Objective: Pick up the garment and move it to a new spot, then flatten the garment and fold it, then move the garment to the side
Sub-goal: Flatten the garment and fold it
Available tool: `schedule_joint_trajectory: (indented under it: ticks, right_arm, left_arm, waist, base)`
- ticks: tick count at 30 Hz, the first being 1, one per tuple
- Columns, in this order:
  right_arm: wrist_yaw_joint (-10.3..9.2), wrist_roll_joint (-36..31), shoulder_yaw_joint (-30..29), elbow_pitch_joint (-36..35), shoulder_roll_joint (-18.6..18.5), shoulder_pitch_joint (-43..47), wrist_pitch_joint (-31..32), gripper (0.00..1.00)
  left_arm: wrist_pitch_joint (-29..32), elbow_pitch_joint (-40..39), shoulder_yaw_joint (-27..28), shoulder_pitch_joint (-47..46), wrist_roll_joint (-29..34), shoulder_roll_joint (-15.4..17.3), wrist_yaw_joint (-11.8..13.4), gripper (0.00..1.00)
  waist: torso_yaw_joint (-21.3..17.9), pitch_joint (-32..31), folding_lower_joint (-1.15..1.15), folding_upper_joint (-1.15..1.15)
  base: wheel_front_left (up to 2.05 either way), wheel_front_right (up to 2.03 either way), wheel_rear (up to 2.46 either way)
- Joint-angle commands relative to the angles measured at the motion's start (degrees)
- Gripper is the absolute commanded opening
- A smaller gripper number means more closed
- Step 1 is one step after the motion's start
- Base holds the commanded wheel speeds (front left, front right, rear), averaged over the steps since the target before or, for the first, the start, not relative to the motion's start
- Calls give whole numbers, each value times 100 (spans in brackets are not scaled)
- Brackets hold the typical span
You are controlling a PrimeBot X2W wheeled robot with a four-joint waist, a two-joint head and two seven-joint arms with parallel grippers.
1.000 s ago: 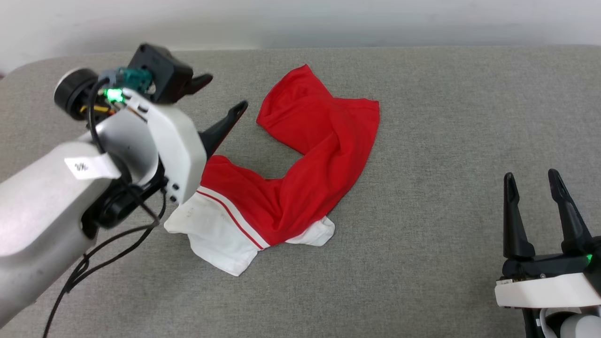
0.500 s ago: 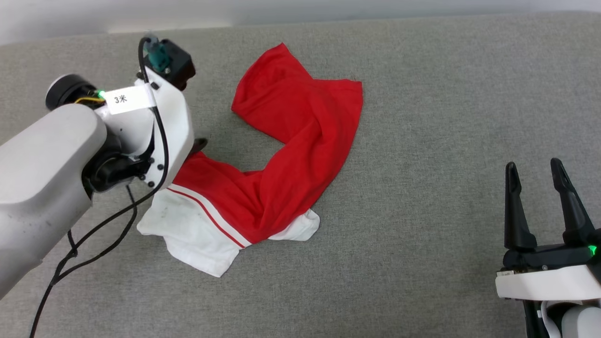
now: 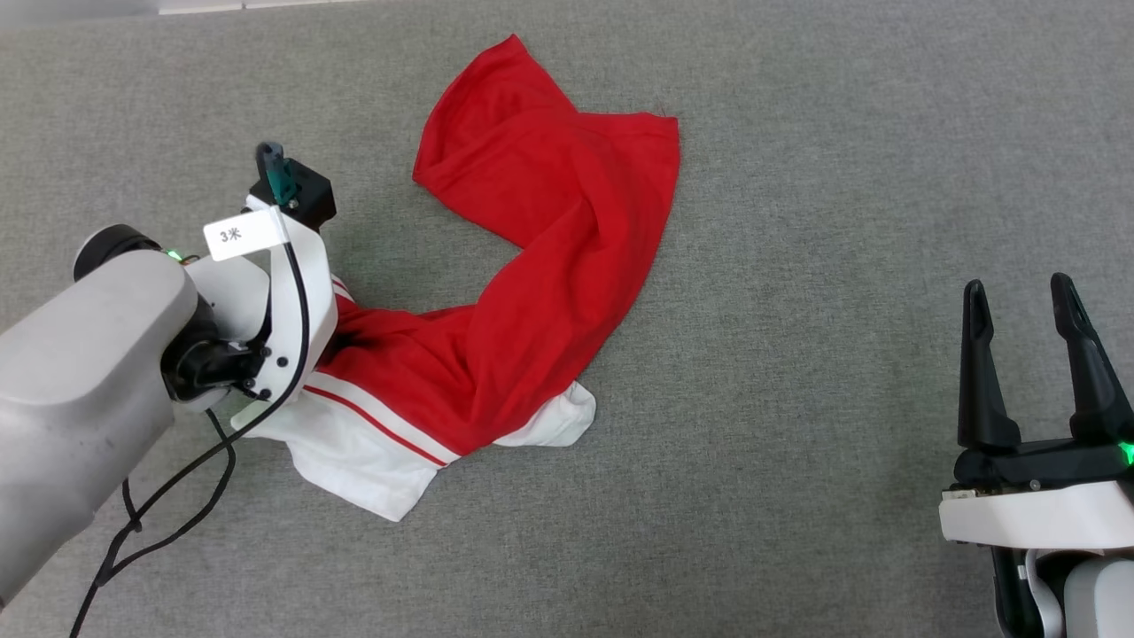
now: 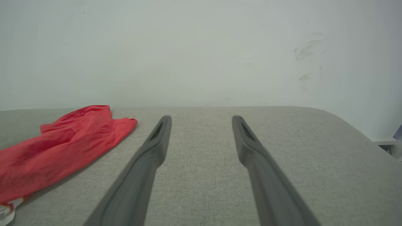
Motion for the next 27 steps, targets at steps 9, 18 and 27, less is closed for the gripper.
schedule_joint_trajectory:
  ticks: [9,18,27]
  right_arm:
    - [-2,9,-76,35,10,46,-11,100]
    - [-2,68,-4,32,9,77,-11,100]
    - [-2,149,1,-23,10,-53,-11,100]
  left_arm:
    - [-1099,-124,87,-189,256,-107,-66,0]
    - [-1760,-894,374,-678,384,-88,-72,0]
    - [-2015,-813,197,-866,561,-842,-71,0]
  waist:
    - [199,-294,0,0]
    - [159,-488,0,0]
    - [-223,-218,0,0]
  base:
    - [0,0,0]
    - [0,0,0]
    - [0,0,0]
